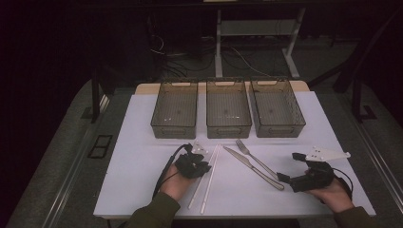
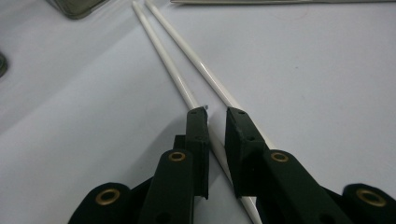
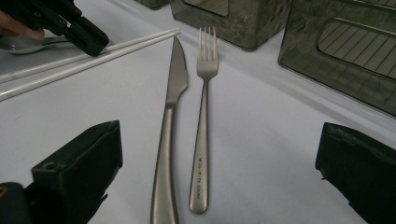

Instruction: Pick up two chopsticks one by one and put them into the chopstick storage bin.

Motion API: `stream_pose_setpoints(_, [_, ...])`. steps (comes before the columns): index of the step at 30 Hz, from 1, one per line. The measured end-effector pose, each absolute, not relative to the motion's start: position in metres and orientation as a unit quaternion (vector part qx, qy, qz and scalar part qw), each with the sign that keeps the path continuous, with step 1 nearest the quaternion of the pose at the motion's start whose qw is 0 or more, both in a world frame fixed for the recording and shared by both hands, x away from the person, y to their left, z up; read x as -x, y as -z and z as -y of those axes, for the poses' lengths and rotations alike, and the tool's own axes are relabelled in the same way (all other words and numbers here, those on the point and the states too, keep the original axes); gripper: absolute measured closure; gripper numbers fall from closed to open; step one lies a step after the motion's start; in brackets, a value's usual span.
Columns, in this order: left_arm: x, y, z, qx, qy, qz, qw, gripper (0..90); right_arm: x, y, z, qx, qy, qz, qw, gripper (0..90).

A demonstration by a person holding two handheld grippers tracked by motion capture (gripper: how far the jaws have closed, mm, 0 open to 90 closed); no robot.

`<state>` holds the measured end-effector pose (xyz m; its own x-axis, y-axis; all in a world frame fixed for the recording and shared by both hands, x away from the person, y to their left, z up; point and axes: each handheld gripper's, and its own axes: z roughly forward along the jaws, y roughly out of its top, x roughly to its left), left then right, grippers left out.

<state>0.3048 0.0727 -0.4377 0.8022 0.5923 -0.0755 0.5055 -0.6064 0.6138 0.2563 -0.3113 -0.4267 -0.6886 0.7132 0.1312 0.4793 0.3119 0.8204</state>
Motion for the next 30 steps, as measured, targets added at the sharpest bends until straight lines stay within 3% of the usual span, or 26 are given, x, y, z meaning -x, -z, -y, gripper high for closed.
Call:
stream_pose_setpoints(11, [-0.297,0.434,-0.079,-0.898,-0.058,-0.297,0.320,80.5,-0.256,0.426,0.312,-0.374,-0.453,-0.799,0.130,0.5])
stream_pose_setpoints(18, [-0.291,0.424,-0.074,-0.884,-0.047,-0.297,0.359,77.7,-0.256,0.427,0.312,-0.375,-0.452,-0.799,0.130,0.5])
stream_pose_setpoints(25, [-0.295,0.435,-0.054,-0.891,-0.057,-0.298,0.338,69.6,-0.256,0.426,0.311,-0.372,-0.452,-0.800,0.131,0.5])
stream_pose_setpoints(30, [-0.296,0.438,-0.048,-0.898,-0.072,-0.294,0.318,71.2,-0.256,0.427,0.311,-0.372,-0.453,-0.800,0.131,0.5])
